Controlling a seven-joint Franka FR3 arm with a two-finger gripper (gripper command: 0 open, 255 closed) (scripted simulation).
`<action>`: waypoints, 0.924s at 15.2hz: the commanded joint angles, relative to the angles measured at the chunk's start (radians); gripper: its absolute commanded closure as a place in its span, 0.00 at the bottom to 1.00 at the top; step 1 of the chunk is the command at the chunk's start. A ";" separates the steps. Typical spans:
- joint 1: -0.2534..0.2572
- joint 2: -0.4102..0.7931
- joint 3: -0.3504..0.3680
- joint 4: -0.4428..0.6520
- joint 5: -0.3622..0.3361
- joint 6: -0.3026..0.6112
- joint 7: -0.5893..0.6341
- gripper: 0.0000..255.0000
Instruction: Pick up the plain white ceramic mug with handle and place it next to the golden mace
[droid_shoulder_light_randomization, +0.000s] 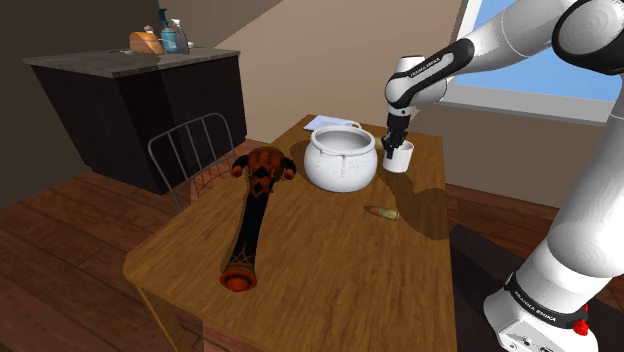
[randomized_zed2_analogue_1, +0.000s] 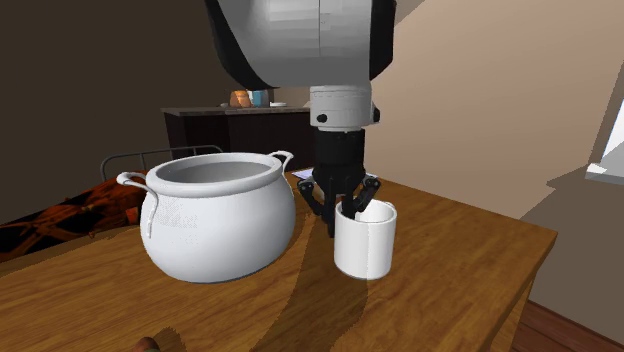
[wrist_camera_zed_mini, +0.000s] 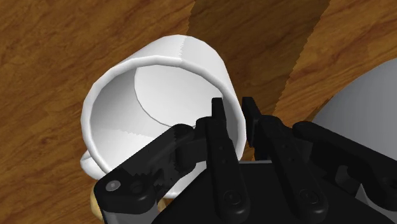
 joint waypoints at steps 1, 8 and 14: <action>0.000 0.000 0.000 0.000 0.000 0.000 0.000 1.00; 0.000 -0.007 0.000 0.005 -0.002 -0.012 0.001 1.00; 0.002 -0.046 -0.001 0.042 -0.009 -0.087 0.006 1.00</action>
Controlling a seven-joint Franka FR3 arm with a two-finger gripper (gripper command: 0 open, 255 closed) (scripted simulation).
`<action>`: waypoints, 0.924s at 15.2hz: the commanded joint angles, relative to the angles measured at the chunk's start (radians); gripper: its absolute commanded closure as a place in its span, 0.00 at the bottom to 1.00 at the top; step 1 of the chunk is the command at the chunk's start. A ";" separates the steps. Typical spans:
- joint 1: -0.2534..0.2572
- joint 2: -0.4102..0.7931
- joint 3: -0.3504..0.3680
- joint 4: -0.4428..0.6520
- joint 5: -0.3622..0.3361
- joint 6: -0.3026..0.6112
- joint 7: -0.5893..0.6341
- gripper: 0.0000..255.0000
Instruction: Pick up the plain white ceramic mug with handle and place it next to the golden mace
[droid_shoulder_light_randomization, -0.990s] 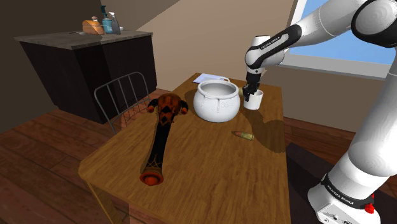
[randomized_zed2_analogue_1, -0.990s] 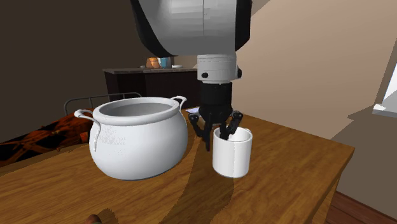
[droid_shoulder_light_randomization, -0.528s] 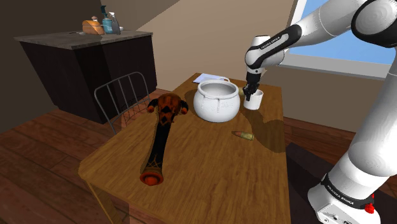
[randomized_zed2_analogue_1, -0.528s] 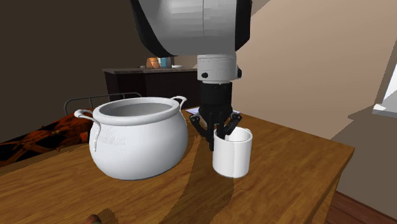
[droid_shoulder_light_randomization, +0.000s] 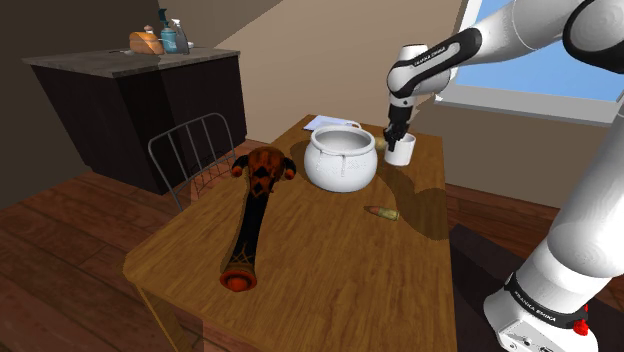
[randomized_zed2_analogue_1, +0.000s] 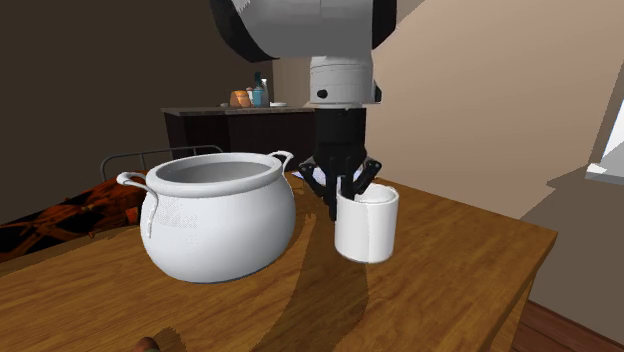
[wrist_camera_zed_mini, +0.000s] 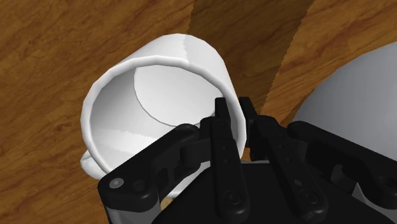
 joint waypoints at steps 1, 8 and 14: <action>0.000 -0.015 0.000 0.012 -0.003 -0.026 0.002 1.00; 0.002 -0.050 -0.001 0.065 -0.010 -0.115 0.005 1.00; 0.002 -0.073 -0.001 0.120 -0.014 -0.192 0.007 1.00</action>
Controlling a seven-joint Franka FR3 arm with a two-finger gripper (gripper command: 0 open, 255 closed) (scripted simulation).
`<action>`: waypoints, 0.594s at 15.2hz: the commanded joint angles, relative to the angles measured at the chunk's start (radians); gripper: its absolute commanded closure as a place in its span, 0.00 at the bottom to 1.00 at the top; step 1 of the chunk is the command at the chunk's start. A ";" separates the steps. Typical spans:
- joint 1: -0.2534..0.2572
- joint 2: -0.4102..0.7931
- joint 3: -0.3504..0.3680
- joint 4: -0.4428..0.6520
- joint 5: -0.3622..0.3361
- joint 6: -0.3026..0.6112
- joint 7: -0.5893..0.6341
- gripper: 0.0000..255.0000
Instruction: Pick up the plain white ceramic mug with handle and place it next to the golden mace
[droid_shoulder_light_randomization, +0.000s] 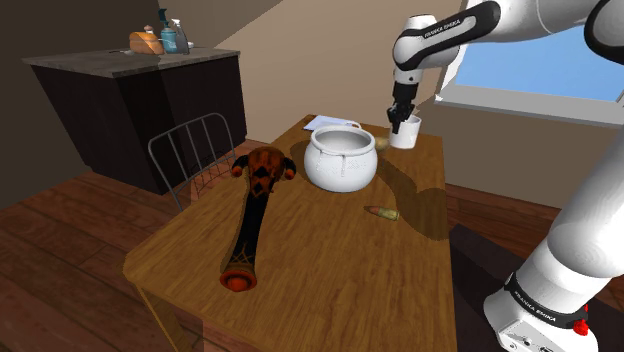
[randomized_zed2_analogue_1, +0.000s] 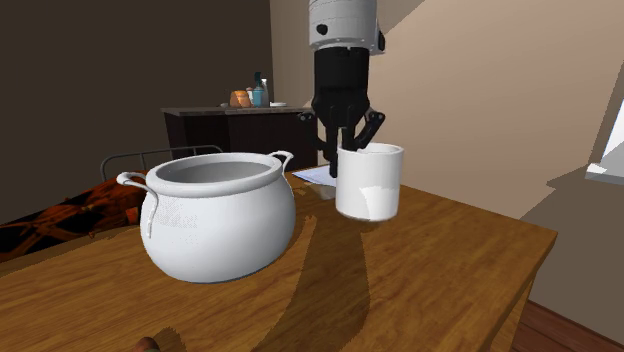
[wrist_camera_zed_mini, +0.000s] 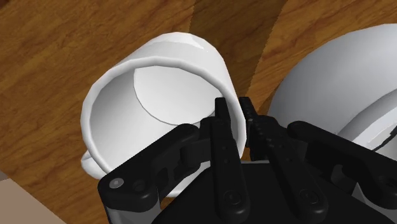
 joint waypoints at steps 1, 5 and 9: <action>-0.001 -0.007 -0.001 0.021 -0.001 -0.028 -0.001 1.00; 0.000 -0.017 -0.001 0.063 -0.003 -0.080 -0.001 1.00; 0.000 -0.024 0.000 0.109 -0.004 -0.132 0.000 1.00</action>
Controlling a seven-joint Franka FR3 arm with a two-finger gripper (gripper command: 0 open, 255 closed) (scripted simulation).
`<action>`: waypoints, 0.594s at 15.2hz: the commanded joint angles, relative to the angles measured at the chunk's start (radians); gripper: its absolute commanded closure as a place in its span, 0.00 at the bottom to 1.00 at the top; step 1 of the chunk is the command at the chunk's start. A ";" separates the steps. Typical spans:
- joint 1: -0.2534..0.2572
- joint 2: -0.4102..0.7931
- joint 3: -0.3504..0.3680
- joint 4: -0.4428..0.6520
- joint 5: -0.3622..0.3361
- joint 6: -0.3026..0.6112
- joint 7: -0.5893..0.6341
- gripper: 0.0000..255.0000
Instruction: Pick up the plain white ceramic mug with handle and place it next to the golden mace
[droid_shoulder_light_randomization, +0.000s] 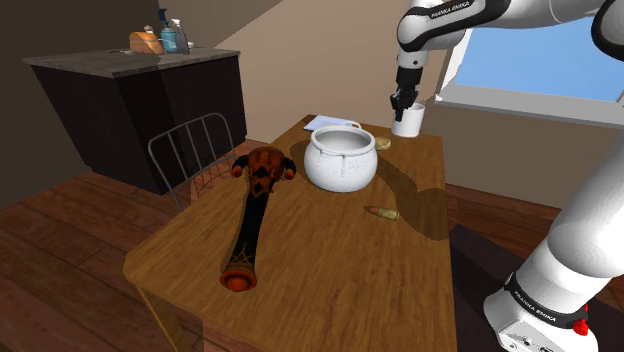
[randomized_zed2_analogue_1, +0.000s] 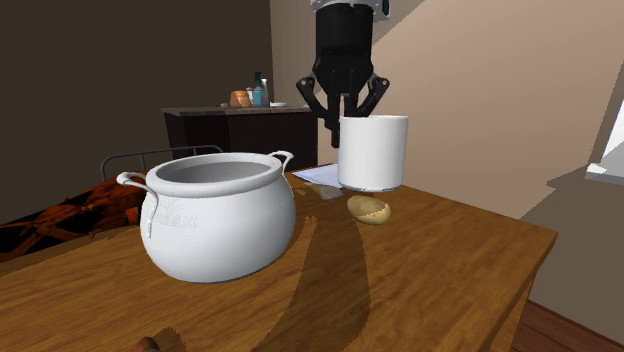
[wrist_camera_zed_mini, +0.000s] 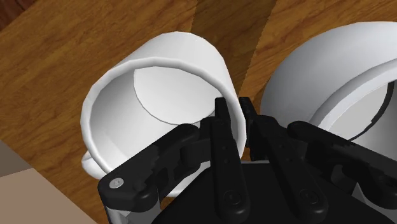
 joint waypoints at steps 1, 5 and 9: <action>0.001 -0.003 0.001 0.029 -0.001 -0.032 0.001 1.00; 0.001 -0.005 0.001 0.080 -0.001 -0.085 0.001 1.00; 0.032 -0.080 0.032 0.005 -0.010 -0.085 0.066 1.00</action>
